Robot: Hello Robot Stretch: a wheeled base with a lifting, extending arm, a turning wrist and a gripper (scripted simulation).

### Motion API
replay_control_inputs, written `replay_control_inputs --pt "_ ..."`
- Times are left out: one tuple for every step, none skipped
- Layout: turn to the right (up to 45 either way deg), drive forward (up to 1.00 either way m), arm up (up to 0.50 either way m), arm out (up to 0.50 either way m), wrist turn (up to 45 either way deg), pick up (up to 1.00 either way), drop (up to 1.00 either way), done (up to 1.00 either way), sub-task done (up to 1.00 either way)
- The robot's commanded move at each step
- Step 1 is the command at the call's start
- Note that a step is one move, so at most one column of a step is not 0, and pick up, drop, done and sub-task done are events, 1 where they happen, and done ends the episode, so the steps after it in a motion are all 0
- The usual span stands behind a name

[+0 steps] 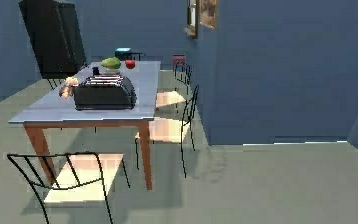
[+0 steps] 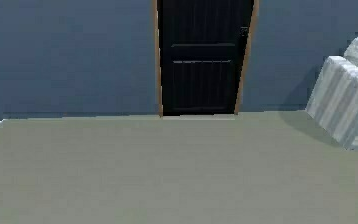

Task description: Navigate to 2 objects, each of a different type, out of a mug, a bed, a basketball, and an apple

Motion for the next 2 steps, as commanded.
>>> replay_control_inputs --pt "-45.0 0.00 0.00 0.00 0.0 0.00 0.00 0.00 0.00" --pt "-18.0 0.00 0.00 0.00 0.0 0.00 0.00 0.00 0.00"
